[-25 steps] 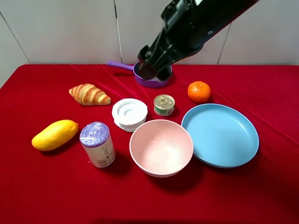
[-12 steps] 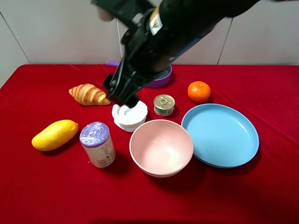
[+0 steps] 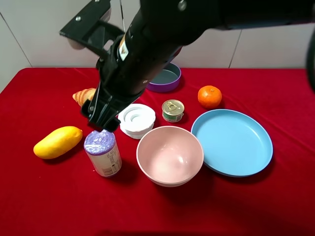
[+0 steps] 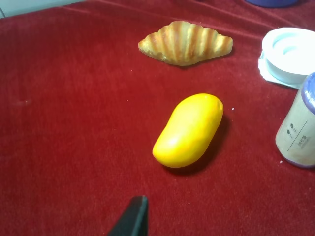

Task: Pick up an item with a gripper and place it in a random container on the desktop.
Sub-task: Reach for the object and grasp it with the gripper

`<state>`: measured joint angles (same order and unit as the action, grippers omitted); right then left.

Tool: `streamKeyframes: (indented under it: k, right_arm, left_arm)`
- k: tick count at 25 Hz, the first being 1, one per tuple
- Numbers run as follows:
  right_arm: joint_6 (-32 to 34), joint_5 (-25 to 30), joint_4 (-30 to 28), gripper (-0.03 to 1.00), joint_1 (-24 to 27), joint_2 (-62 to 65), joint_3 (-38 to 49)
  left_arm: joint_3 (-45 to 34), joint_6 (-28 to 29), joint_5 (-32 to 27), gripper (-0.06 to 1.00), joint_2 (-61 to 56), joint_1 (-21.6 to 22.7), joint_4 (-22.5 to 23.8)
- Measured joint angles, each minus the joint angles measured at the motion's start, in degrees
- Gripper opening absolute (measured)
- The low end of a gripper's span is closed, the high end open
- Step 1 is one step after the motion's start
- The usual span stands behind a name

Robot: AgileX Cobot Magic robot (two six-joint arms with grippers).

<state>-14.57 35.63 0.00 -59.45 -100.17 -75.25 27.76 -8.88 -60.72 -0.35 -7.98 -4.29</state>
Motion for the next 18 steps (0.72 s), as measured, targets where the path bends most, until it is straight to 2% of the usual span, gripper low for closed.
streamKeyframes:
  k: [18]
  right_arm:
    - [-0.05,-7.09,3.28,0.69,-2.01,-8.05,-0.66]
  left_arm:
    - [0.0,0.0,0.0,0.98,0.0,0.0,0.0]
